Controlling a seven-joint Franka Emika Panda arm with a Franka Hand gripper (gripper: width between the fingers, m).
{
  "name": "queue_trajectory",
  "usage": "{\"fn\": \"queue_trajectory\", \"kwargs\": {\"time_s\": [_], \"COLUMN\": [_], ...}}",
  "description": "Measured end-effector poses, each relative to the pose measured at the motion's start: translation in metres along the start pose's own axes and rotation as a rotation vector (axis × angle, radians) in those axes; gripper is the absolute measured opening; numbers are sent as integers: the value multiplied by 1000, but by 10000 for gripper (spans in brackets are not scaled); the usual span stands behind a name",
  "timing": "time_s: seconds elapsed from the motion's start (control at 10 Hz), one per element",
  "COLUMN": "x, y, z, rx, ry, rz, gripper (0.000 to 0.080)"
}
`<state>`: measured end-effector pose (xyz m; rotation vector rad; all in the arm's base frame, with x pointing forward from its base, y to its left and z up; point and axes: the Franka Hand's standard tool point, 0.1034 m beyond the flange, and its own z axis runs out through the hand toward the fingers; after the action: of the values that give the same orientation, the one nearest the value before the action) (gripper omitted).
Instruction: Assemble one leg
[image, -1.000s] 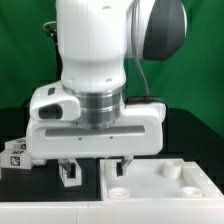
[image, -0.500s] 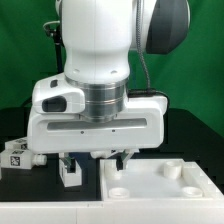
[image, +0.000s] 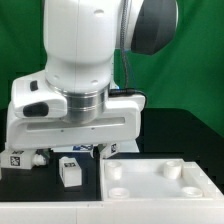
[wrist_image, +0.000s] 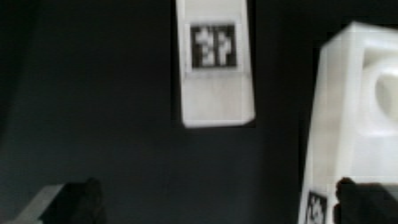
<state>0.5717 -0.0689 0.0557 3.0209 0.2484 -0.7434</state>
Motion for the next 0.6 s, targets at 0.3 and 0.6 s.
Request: {"fn": "queue_trajectory", "kwargs": {"time_s": [0.3,0.6], "x": [-2,-8], "y": [-5,7], "z": [8,23], "rx": [20,-12], "ry": [-175,-339], "rz": [-9,-33], "gripper": [649,649]}}
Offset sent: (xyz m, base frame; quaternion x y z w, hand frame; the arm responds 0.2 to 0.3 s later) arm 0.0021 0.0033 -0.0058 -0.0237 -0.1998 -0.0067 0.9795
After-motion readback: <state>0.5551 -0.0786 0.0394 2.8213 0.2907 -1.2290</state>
